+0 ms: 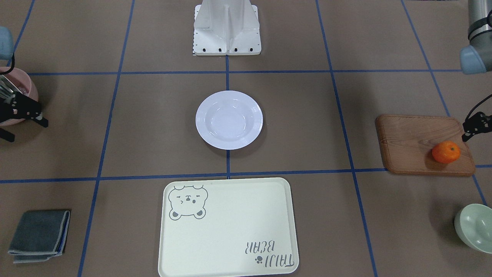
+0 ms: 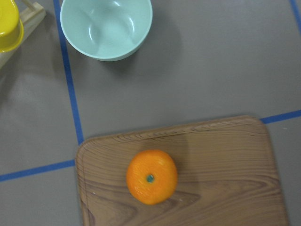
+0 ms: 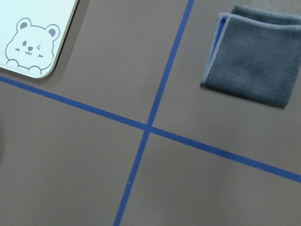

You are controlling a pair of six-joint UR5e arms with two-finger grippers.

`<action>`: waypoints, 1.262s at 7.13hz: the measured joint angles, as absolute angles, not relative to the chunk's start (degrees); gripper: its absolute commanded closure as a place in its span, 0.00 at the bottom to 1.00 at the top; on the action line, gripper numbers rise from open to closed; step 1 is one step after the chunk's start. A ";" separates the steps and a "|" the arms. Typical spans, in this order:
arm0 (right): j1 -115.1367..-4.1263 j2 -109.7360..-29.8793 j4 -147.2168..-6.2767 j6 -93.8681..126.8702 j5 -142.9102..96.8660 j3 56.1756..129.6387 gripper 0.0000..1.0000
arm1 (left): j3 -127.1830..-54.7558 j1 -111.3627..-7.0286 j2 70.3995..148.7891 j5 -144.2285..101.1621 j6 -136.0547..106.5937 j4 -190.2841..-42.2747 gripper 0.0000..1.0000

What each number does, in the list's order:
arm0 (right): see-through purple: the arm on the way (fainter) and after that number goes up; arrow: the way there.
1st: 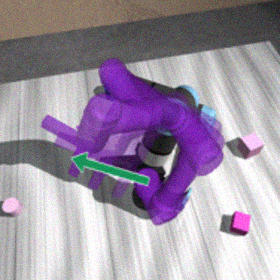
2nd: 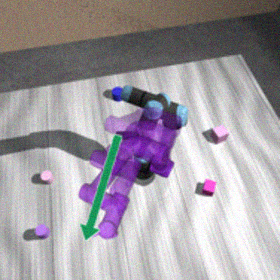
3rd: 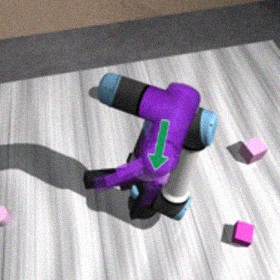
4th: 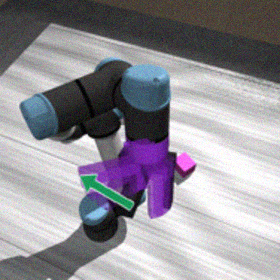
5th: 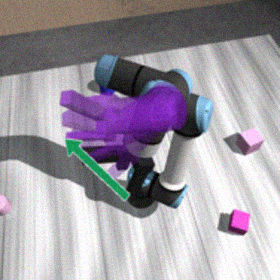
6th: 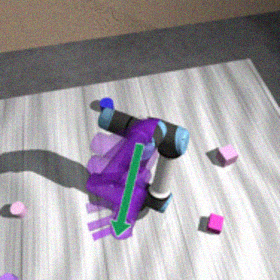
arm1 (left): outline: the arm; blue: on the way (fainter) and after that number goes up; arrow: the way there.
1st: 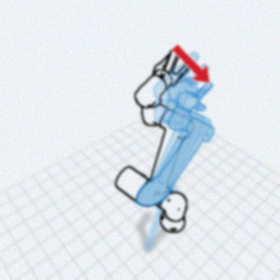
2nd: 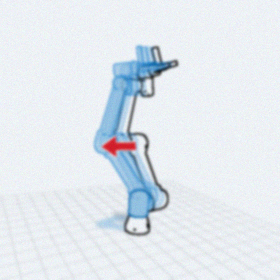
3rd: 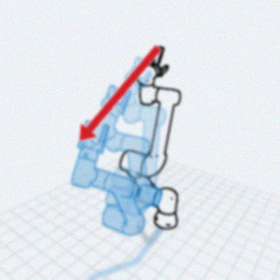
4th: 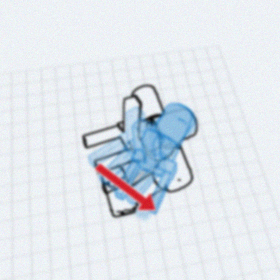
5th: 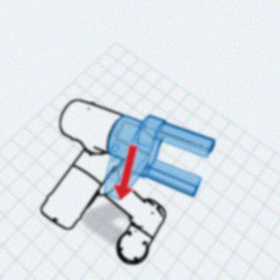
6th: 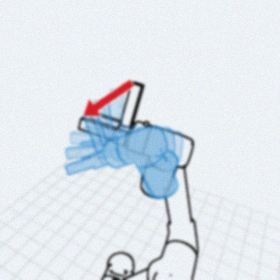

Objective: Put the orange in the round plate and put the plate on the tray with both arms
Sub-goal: 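Grasp the orange with the left gripper while the right arm nears the tray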

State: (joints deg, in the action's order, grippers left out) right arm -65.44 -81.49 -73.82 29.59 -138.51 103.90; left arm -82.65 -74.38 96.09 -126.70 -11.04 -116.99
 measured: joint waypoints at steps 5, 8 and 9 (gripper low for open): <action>-52.45 -74.08 -73.90 52.25 -128.28 107.90 0.00 | -73.77 -68.13 99.71 -126.88 -11.30 -120.79 0.02; -50.76 -72.58 -73.91 54.51 -126.81 107.93 0.00 | -72.11 -66.79 100.70 -126.99 -11.58 -120.76 1.00; -50.53 -72.42 -73.92 54.95 -126.64 107.96 0.00 | -72.21 -66.75 100.90 -128.31 -11.82 -120.59 1.00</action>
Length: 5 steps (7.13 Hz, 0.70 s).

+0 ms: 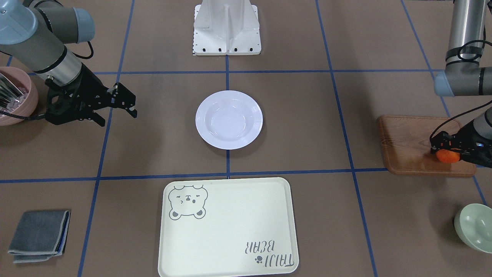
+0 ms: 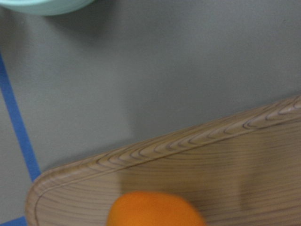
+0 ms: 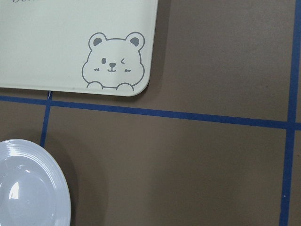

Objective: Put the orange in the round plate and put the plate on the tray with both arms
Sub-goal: 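Grasp the orange with the left gripper while the right arm nears the tray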

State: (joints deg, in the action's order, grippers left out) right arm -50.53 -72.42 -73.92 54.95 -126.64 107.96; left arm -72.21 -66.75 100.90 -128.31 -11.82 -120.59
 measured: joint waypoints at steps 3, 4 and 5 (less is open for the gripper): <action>-49.78 -71.70 -73.92 56.86 -125.26 108.01 0.00 | -74.93 -69.14 103.39 -138.52 -12.21 -115.27 1.00; -49.68 -71.42 -73.92 57.00 -125.03 108.04 0.00 | -79.68 -70.22 105.16 -141.23 -14.95 -109.38 1.00; -49.65 -71.30 -73.92 57.08 -124.96 108.13 0.00 | -85.10 -69.27 107.44 -142.27 -22.64 -104.98 1.00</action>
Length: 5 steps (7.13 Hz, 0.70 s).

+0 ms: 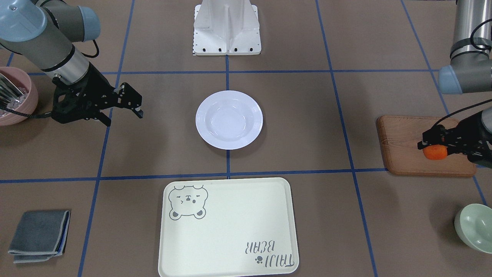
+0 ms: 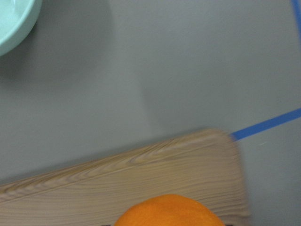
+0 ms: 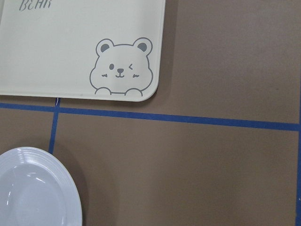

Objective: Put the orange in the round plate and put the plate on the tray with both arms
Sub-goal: 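Carry the orange with the left gripper and set it on the white plate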

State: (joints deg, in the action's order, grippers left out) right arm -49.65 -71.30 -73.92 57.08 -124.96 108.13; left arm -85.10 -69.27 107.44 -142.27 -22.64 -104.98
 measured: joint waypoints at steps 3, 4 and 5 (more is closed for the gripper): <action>-49.80 -71.87 -73.92 57.13 -124.94 108.33 0.00 | -93.22 -52.49 118.62 -132.80 -53.75 -102.22 1.00; -49.83 -72.09 -73.92 57.13 -124.91 108.27 0.00 | -93.21 -45.69 122.90 -127.33 -61.95 -102.11 1.00; -49.81 -72.27 -73.92 57.13 -124.90 108.18 0.00 | -92.16 -40.07 127.16 -122.52 -68.32 -102.05 1.00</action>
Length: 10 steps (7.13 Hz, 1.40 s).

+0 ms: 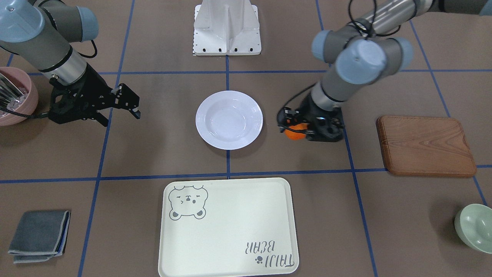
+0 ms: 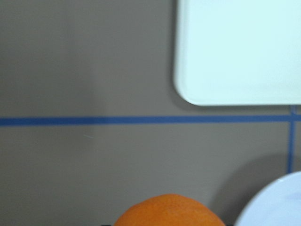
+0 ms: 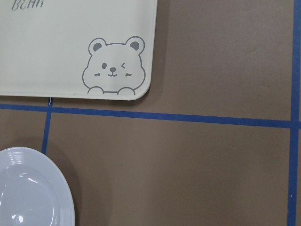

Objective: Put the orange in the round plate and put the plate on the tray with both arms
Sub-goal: 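Carry the orange with the left gripper and set it on the white plate, then release the orange and withdraw the left gripper while the right gripper reaches the plate rim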

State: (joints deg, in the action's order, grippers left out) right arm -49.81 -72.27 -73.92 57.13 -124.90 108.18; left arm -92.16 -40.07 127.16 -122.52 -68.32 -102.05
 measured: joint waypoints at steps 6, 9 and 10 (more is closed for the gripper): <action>-47.93 -72.36 -73.86 58.55 -124.57 107.87 0.00 | -85.38 -31.51 135.13 -114.02 -74.63 -102.59 0.02; -44.18 -71.17 -73.79 62.02 -122.68 107.48 0.00 | -90.51 -32.91 131.45 -114.57 -74.48 -102.85 0.02; -42.81 -70.38 -73.48 63.74 -122.12 106.78 0.00 | -93.38 -34.52 128.69 -115.57 -74.19 -102.86 0.02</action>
